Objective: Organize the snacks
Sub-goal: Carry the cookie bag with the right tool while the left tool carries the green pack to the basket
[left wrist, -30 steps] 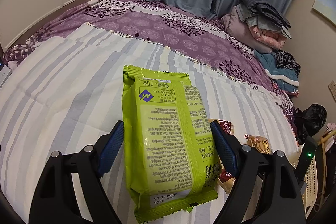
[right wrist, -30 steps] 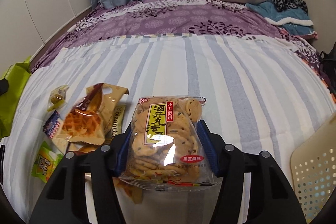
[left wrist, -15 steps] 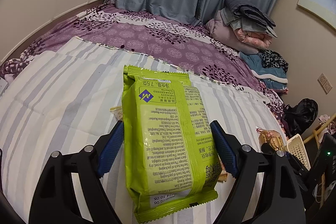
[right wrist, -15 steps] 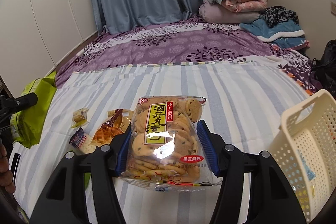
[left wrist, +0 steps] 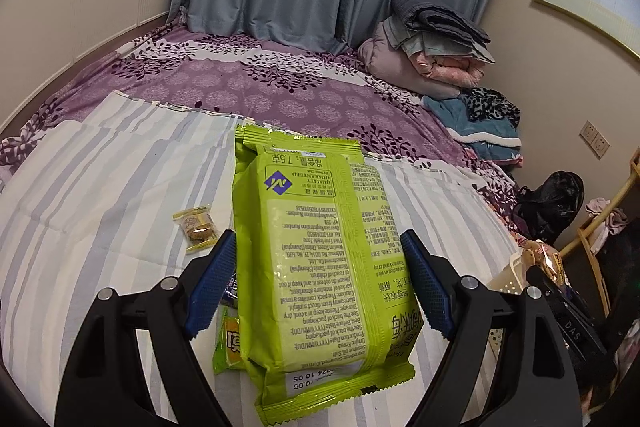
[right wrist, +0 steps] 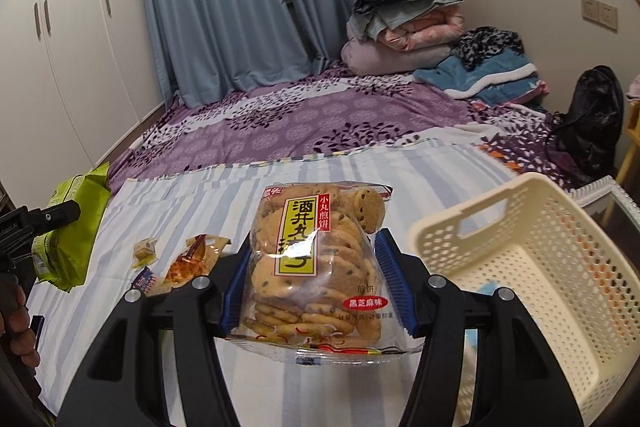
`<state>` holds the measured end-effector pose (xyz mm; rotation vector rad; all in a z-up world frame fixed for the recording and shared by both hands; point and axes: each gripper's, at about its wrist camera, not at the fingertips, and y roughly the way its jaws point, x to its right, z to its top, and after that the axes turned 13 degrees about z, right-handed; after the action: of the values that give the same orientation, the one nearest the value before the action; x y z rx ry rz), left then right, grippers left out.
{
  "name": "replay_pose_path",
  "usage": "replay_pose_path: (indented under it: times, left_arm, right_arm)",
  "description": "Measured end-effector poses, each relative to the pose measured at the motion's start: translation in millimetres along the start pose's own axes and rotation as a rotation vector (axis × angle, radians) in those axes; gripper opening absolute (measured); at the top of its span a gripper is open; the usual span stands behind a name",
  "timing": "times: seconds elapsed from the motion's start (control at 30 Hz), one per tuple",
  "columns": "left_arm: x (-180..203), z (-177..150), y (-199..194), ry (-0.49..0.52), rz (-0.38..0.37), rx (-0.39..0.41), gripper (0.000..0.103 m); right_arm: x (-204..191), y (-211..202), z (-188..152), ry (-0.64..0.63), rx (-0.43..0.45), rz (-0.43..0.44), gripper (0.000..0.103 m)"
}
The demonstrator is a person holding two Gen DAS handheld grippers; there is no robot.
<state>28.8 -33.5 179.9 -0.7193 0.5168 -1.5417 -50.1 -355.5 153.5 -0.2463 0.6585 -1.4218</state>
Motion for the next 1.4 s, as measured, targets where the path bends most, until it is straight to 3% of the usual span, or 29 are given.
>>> replay_pose_path:
  times: [0.43, 0.67, 1.1, 1.4]
  left_arm:
    - [48.3, -4.3, -16.5, 0.084, -0.065, 0.013, 0.083]
    - [81.5, -8.8, -24.2, 0.139, -0.103, 0.014, 0.083]
    - [139.1, -24.2, -31.3, 0.245, -0.165, 0.003, 0.083]
    - [183.7, -36.9, -35.7, 0.325, -0.216, -0.010, 0.083]
  right_arm:
    - [76.6, -82.0, -18.7, 0.087, 0.081, -0.162, 0.059]
    - [113.7, -105.6, -44.6, 0.162, 0.079, -0.235, 0.059]
    - [148.7, -123.4, -78.8, 0.255, 0.067, -0.268, 0.061]
    - [153.0, -140.6, -81.5, 0.248, 0.117, -0.292, 0.061]
